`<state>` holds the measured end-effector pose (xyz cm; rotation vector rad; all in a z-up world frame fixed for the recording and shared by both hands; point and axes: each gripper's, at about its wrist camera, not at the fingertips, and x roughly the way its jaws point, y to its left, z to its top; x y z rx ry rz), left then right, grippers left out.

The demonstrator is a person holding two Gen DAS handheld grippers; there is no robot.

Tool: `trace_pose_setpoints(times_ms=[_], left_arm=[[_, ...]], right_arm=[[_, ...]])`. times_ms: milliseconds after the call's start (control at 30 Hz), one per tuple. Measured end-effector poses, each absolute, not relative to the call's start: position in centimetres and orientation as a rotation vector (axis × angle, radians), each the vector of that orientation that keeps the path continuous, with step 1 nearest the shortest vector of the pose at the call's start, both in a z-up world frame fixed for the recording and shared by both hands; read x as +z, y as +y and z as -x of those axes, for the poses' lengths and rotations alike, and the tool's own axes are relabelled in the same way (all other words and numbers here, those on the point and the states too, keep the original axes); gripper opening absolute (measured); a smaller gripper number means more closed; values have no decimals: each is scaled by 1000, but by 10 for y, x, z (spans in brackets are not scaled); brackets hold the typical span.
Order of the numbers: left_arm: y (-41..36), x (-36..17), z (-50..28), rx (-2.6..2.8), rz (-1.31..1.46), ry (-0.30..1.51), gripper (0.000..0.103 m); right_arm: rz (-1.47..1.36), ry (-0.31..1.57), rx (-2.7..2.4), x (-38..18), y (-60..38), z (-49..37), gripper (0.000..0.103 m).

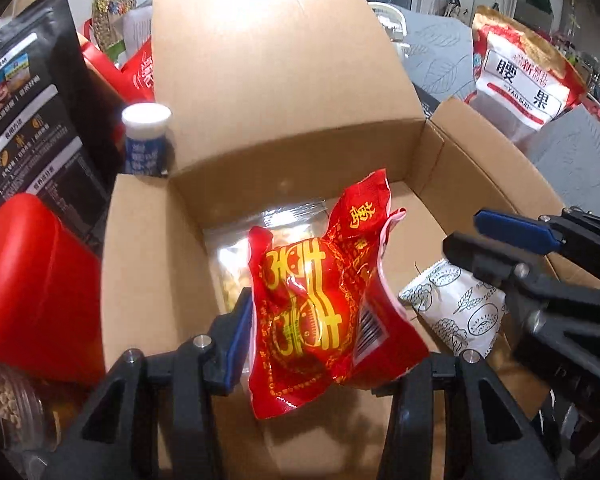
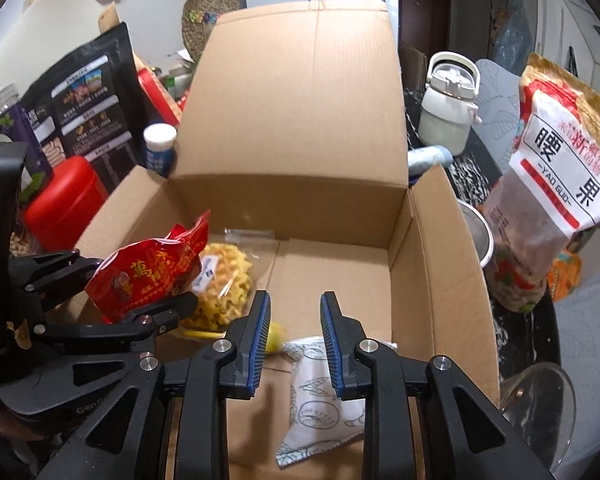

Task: Organize snacks
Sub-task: 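Carry the lollipop into the box and open the right gripper while the left gripper carries the red packet, then lower the red candy packet into the box and open the left gripper, then move both grippers back from the box to the snack pile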

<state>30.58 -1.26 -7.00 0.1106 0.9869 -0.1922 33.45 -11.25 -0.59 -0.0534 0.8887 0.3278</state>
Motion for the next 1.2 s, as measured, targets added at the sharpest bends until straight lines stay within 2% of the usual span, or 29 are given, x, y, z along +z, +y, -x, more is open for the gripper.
trace_pose_setpoints(times_ms=[67,100,200,300,367,1200], left_arm=[[-14,-71,-307,-178,-116,995,47],[-15,-70,-307,-178,-117,994,47],[-16,-65,-305,-165,-115,991,49],[-16,-55,-300,-153,-115,971,58],[-16,-49,-296,-151,-118,957,60],[-6,79,-194,-144,-99,687,61]], right_arm=[[51,898,312,-9,-114,-335,56],[49,902,300,-10,-115,-335,57],[31,916,291,-12,-121,-335,58],[31,914,280,-9,-124,-330,58],[31,905,274,-4,-126,-326,58],[68,665,220,113,-132,-236,58]])
